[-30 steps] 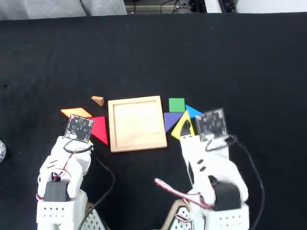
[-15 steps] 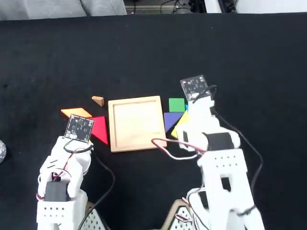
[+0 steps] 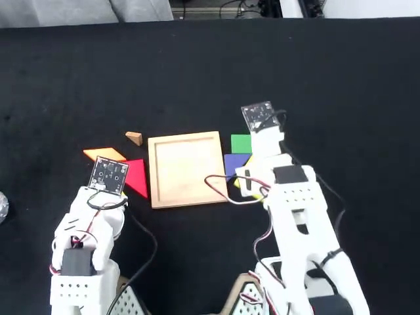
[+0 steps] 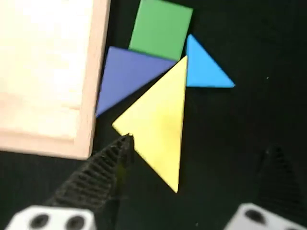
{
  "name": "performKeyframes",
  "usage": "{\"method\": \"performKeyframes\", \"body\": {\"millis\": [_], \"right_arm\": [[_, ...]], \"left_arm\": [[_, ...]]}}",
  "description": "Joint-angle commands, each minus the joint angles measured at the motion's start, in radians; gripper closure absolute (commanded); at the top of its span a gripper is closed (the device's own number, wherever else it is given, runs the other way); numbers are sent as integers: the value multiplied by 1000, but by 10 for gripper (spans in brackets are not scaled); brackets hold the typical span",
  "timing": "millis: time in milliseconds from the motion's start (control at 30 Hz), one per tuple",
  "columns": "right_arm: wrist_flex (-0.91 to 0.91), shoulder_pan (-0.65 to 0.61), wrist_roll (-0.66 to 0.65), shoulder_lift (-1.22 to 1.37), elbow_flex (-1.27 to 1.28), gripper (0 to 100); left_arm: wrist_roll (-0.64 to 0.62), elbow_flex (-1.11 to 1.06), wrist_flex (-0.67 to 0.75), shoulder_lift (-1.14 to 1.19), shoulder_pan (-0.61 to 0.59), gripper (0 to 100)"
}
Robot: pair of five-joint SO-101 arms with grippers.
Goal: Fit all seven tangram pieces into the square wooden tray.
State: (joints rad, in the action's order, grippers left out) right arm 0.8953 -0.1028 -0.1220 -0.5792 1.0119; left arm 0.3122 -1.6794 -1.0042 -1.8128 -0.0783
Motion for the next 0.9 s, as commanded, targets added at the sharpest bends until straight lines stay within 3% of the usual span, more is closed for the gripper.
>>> {"method": "performKeyframes", "body": {"millis": [0, 200, 867], "right_arm": [[-58, -21, 58, 44, -13, 588], [-68, -112, 61, 128, -15, 588], [-115, -91, 63, 125, 25, 588]], "left_arm": [[5, -21, 3, -2, -8, 967], [5, -21, 3, -2, -8, 967], [5, -21, 3, -2, -8, 967]]}}
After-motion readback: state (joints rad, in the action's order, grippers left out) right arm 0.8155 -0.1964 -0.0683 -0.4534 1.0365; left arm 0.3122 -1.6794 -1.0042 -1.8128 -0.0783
